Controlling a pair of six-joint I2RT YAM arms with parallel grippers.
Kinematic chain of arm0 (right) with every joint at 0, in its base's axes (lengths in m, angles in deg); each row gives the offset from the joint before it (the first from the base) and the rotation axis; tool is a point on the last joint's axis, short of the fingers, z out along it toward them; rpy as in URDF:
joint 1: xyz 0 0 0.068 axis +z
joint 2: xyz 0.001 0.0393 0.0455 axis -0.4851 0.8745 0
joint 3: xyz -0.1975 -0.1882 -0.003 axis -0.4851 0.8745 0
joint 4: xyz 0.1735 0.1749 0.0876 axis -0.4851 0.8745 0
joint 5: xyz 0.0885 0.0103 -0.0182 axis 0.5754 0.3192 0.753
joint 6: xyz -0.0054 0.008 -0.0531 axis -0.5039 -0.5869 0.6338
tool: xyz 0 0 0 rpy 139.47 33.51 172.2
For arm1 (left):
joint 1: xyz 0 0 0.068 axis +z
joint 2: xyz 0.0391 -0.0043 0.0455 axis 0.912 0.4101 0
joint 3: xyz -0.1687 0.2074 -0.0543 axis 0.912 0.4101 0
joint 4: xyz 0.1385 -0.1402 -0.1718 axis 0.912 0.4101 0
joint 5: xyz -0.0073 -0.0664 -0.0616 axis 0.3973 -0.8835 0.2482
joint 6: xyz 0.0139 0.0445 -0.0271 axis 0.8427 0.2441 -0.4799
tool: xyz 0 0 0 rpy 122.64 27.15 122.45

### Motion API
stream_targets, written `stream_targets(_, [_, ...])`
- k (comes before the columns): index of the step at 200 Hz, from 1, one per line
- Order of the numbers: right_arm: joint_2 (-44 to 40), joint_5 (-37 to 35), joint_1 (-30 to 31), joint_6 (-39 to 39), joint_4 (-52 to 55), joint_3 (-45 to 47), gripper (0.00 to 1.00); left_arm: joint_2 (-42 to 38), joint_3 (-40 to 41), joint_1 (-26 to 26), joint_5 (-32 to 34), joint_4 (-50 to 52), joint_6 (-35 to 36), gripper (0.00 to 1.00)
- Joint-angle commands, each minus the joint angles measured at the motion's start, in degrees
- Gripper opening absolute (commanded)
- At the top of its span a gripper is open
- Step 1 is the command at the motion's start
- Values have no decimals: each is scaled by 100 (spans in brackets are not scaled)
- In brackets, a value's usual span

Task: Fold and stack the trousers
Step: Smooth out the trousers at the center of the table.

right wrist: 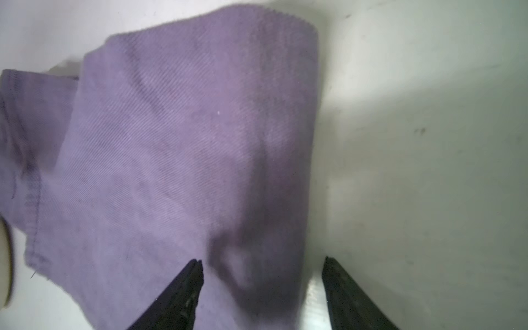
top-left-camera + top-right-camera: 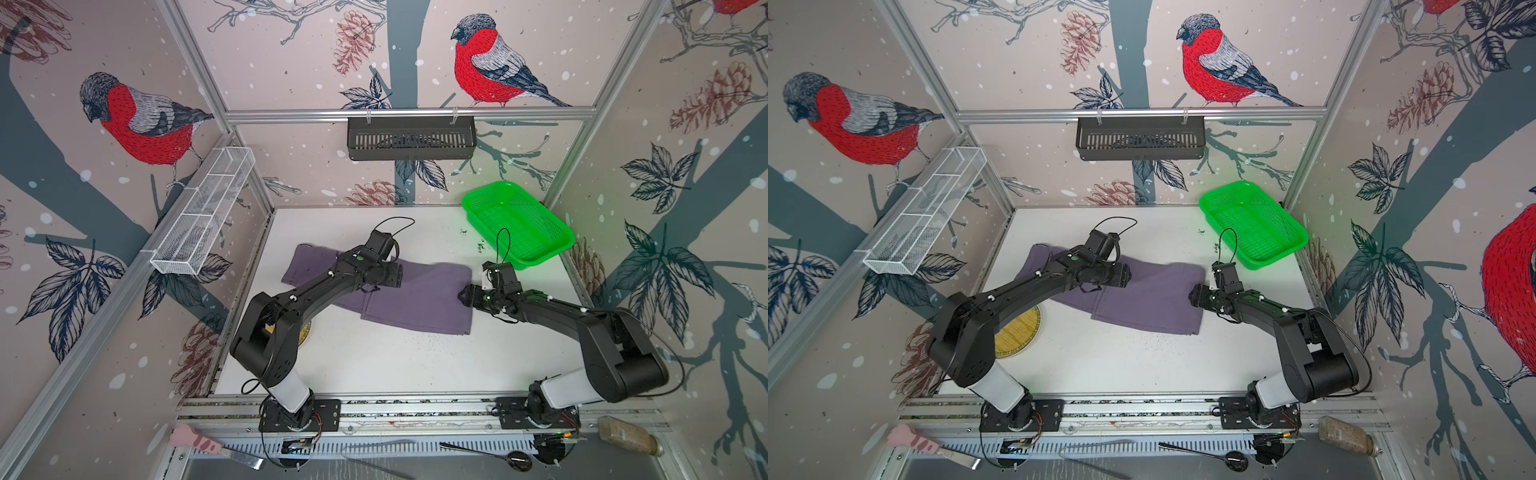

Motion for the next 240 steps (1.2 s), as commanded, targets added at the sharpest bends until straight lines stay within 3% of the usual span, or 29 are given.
stream_targets(1, [181, -320, 132, 159, 39, -80, 68, 247, -181, 171, 174, -270, -106, 68])
stream_targets(46, [421, -244, 313, 145, -94, -169, 58, 667, -232, 487, 78, -528, -135, 66])
stream_targets(71, [410, -201, 311, 155, -135, -170, 38, 936, -413, 501, 264, -360, -29, 63])
stream_targets(101, [351, -104, 294, 148, -147, -163, 17, 1095, -495, 502, -162, -254, 17, 52])
stream_targets(149, [220, 112, 85, 175, -218, -12, 10, 1255, -497, 502, 83, 205, 146, 37])
stream_targets(168, [177, 142, 22, 211, -199, 30, 10, 1195, -398, 501, 227, 246, 100, 36])
stream_targets(209, [204, 244, -27, 238, -265, 85, 9, 1324, -256, 502, -163, 10, 148, 34])
stream_targets(240, [194, 373, -83, 216, -340, 112, 5, 1448, -392, 505, -510, -105, 246, 23])
